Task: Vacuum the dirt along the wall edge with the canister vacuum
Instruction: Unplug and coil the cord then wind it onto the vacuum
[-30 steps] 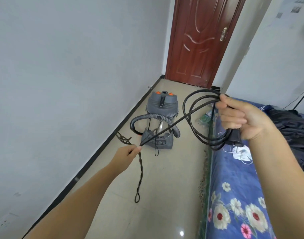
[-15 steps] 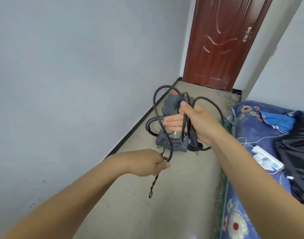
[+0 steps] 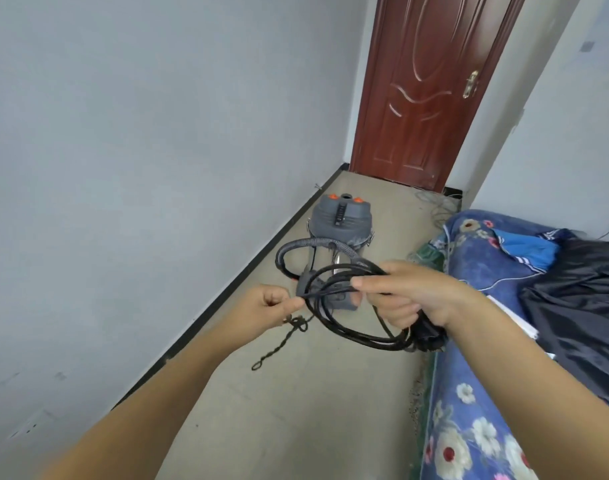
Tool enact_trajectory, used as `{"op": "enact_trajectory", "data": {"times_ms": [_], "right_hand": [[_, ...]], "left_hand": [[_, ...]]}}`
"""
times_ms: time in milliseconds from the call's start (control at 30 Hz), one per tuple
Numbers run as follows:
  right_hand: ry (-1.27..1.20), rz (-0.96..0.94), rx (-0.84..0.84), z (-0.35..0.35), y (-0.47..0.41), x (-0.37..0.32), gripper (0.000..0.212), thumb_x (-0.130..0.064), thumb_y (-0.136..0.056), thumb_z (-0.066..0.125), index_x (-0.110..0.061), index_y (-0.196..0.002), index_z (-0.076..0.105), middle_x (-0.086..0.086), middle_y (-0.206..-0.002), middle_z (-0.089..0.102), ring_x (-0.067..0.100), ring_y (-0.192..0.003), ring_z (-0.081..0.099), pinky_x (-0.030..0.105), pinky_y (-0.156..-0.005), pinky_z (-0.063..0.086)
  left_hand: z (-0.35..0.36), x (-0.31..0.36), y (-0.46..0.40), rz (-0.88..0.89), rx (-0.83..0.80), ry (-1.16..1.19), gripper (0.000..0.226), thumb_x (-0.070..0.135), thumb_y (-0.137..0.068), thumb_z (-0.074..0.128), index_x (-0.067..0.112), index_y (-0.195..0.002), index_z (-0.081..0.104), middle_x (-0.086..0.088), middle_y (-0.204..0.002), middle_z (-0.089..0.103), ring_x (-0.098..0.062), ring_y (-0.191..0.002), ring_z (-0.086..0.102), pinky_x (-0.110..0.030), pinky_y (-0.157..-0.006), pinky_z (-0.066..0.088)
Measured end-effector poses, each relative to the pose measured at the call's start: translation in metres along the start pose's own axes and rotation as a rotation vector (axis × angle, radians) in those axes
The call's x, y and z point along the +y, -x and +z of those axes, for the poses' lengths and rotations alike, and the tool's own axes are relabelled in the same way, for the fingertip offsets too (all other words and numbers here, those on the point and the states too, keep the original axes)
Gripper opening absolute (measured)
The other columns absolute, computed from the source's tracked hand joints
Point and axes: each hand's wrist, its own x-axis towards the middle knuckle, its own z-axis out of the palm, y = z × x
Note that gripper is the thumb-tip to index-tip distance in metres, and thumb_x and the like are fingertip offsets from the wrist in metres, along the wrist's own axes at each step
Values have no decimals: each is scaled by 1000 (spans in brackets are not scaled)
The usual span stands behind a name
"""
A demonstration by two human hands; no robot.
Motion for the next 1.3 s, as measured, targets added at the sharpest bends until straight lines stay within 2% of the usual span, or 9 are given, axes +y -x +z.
{"op": "enact_trajectory", "data": {"times_ms": [167, 300, 467, 600, 733, 967, 1100, 1200, 1300], "right_hand": [[-391, -147, 307, -63, 52, -13, 26, -32, -82, 52, -7, -75, 54, -12, -38, 12, 4, -33, 6, 11, -26, 19], [-696, -210, 316, -71, 47, -4, 28, -29, -84, 50, -12, -62, 57, -9, -46, 8, 9, -34, 7, 14, -30, 16], [-1197, -333, 476, -63, 19, -5, 37, -16, -97, 46, -12, -60, 46, -12, -45, 38, 3, -33, 43, 14, -36, 41], [-883, -436, 569, -25, -10, -23, 35, -25, -105, 38, -7, -76, 46, 21, -76, 73, 29, -70, 74, 34, -58, 60], [-274, -353, 372, 14, -24, -22, 41, -26, -105, 38, 0, -80, 56, 21, -87, 74, 31, -80, 74, 33, -61, 60], [-90, -226, -44, -14, -1, -26, 40, -41, -87, 59, -5, -102, 64, 24, -91, 72, 35, -89, 72, 33, -63, 58], [257, -115, -103, -34, 0, -11, 44, -26, -98, 52, -20, -56, 62, -4, -52, 59, 10, -43, 53, 18, -47, 42], [141, 11, 8, -64, -2, 2, 53, -20, -102, 44, -24, -50, 49, -11, -46, 28, 4, -37, 22, 14, -37, 24], [-456, -30, 280, -113, 5, 16, 32, -28, -89, 53, -19, -58, 49, -13, -52, 15, 0, -40, 10, 11, -33, 16]], "left_hand": [[-10, -58, -4, -144, 213, -90, 49, 30, -96, 56, 21, -50, 40, -2, -54, 38, -15, -54, 36, -28, -59, 30], [2, -47, -20, -150, 211, -244, 48, 37, -99, 47, 18, -58, 30, 8, -51, 29, -5, -47, 27, -27, -54, 23], [34, 16, -24, -272, -169, -581, 52, 53, -98, 36, 16, -61, 40, 3, -60, 40, -8, -51, 38, -27, -56, 32], [68, 76, -9, -135, -457, -806, 57, 52, -100, 29, 14, -58, 30, -2, -55, 32, -16, -46, 33, -24, -48, 29], [44, 127, -10, 46, -352, -813, 60, 46, -99, 41, 14, -50, 32, 4, -43, 32, -9, -41, 35, -21, -49, 31], [-20, 135, -21, 161, -133, -370, 49, 38, -90, 56, 17, -51, 35, 6, -51, 25, -9, -50, 23, -24, -51, 21], [-18, 112, -35, 84, -359, -468, 43, 29, -95, 58, 18, -55, 48, 12, -46, 36, -3, -47, 30, -16, -51, 26], [-31, 79, -41, -50, -472, -441, 42, 30, -98, 53, 19, -58, 53, 14, -45, 39, -2, -46, 31, -9, -49, 27], [-62, 31, -36, -227, -450, -297, 44, 42, -96, 48, 14, -62, 48, 10, -54, 32, -7, -52, 29, -13, -56, 31]]}}
